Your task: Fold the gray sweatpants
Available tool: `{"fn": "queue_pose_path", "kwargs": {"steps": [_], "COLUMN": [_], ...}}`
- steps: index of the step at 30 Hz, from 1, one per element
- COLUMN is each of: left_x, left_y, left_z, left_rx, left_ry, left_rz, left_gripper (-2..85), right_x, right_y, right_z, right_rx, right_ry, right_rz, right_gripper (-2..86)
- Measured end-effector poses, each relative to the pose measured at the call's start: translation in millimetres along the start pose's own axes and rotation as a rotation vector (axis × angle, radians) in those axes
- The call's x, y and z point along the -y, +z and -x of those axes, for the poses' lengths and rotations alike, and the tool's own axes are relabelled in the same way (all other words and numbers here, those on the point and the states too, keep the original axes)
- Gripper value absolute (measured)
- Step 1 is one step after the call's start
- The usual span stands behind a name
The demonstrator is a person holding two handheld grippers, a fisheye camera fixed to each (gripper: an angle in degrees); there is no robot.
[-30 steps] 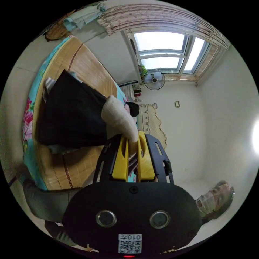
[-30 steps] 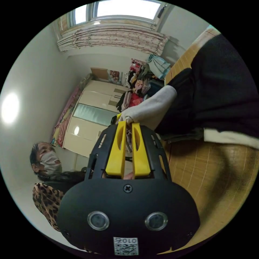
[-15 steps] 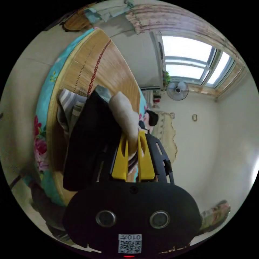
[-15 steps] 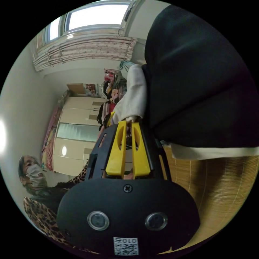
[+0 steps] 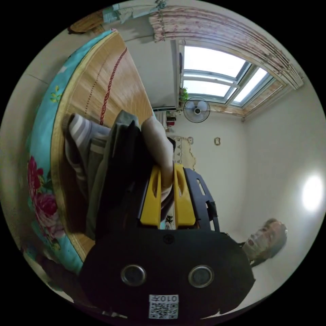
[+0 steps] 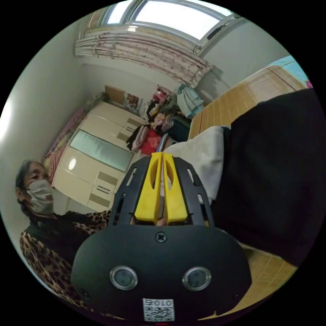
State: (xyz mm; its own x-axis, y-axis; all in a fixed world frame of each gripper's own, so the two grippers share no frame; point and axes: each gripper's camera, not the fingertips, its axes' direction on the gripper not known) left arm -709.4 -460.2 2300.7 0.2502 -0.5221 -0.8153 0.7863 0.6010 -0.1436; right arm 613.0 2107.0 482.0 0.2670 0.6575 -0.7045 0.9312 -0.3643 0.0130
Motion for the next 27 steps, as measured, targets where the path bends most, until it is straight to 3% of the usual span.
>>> {"fn": "queue_pose_path", "kwargs": {"steps": [6, 8, 13, 17, 19, 22, 23, 27], "left_x": [-68, -87, -131, -161, -167, -176, -187, -230], "left_y": [-40, -53, -81, -41, -15, 15, 19, 29], "left_z": [24, 26, 23, -26, -42, -33, -32, -63], "left_rx": [0.006, 0.013, 0.001, -0.014, 0.151, 0.158, 0.262, 0.314], "left_ry": [0.038, 0.052, 0.097, 0.24, 0.215, 0.08, 0.005, -0.03], "left_rz": [-0.102, -0.151, -0.31, -0.242, -0.207, -0.192, -0.223, -0.317], "left_gripper": [3.2, 1.6, 0.2, 0.0, -0.1, -0.1, -0.1, -0.2], "right_x": [55, 59, 61, 65, 67, 70, 70, 70], "right_y": [70, 86, 98, 109, 115, 125, 127, 129], "right_z": [-34, -53, -57, -54, -54, -46, -43, -16], "right_rx": [0.053, -0.221, -0.215, -0.205, -0.178, -0.211, -0.217, -0.195], "right_ry": [0.057, 0.135, 0.14, 0.134, 0.148, 0.141, 0.14, 0.089], "right_rz": [0.146, 0.239, 0.19, 0.185, 0.182, 0.186, 0.185, 0.113], "right_gripper": [2.0, 1.9, 1.8, 1.8, 1.8, 1.8, 1.9, 2.0]}}
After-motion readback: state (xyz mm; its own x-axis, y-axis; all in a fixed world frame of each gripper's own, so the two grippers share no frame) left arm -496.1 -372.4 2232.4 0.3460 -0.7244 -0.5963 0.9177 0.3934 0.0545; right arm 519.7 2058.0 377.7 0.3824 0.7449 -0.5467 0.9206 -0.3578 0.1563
